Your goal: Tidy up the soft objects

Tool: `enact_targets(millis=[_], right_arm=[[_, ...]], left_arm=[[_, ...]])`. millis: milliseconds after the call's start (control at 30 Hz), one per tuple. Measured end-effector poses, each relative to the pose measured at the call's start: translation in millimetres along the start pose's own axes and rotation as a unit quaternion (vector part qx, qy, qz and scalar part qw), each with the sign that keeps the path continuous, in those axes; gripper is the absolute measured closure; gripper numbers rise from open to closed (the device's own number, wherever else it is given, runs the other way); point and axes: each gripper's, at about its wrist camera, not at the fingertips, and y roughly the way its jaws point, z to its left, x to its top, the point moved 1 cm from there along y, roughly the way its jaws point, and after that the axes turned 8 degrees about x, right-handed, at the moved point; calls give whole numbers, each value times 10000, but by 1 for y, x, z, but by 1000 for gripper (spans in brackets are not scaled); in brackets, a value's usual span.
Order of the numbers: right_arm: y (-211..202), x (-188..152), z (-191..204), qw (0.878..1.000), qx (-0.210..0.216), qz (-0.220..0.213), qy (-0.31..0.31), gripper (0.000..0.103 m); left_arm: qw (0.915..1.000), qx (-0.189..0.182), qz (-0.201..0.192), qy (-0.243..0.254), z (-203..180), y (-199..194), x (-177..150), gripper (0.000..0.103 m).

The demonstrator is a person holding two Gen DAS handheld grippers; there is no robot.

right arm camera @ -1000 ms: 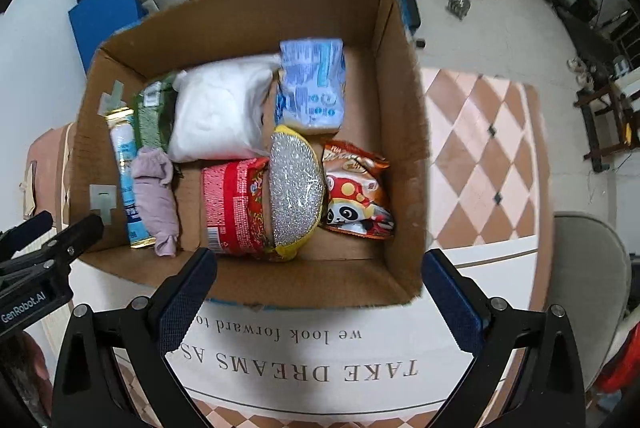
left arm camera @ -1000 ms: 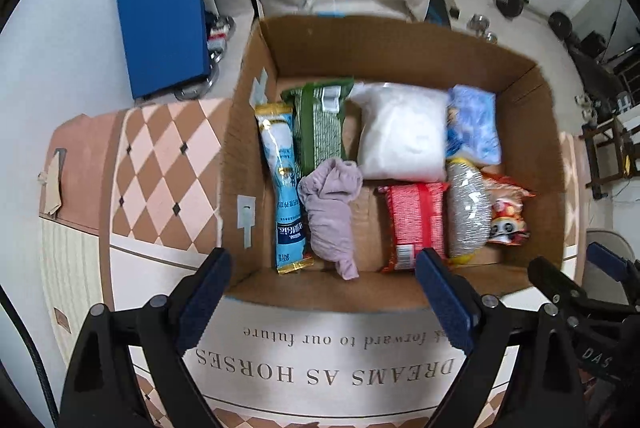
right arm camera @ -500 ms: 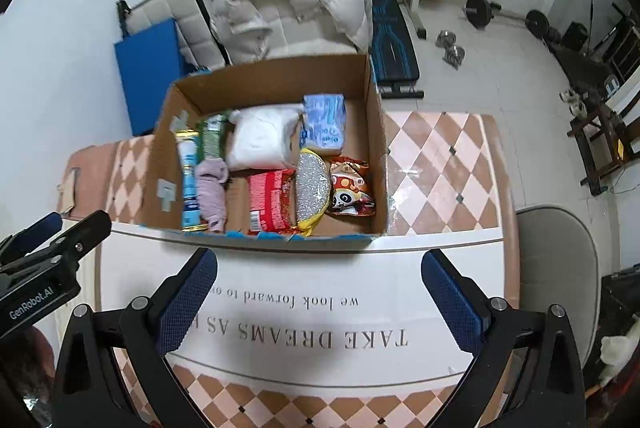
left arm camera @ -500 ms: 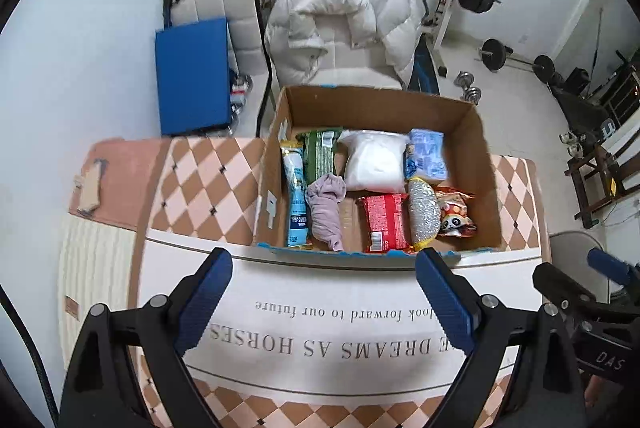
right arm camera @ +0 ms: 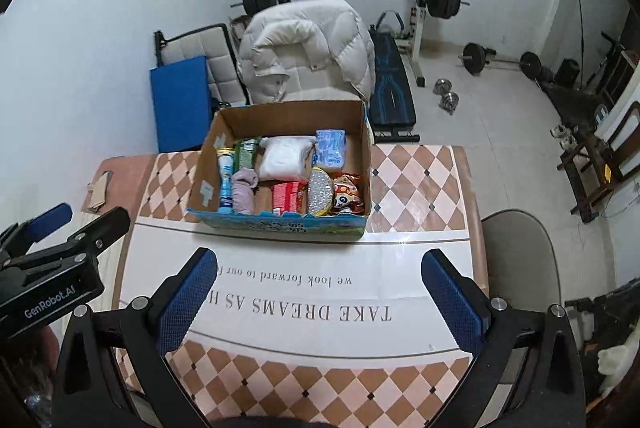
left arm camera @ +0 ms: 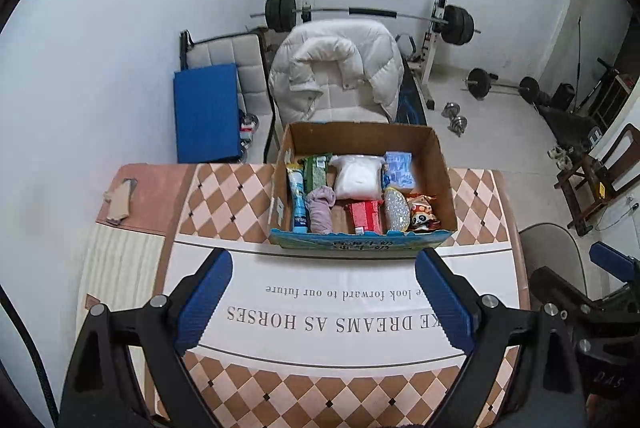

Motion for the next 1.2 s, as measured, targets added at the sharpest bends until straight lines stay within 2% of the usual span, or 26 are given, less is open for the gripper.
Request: enact_targets(millis=[167,333,633,800,867,1200], right_arm=[[-39,-13,12,9996,35,-193,-183,0],[-73,-25,19,9987,0,-402,-310,0],[-105,-34,17,9976,-77,-610,-311,0],[-109,-32,14,9973,-161,-685,-220,0],[-105,-29,12,9974,-209,-661,-185,0],[-91,-14,7,9959,-441,-765,-175,0]], left_arm=[[9998,-127,-132,-44,2,-34,-7,9],[9994,2,-341,-53,5,-61,-10,9],[9986,-17,-502,-177,9,-80,-19,9],[9982,-6,-546,-247,9,-75,-19,8],[9981,104,-591,-168,6,-72,-19,0],[9976,266,-646,-31,0,-65,-18,0]])
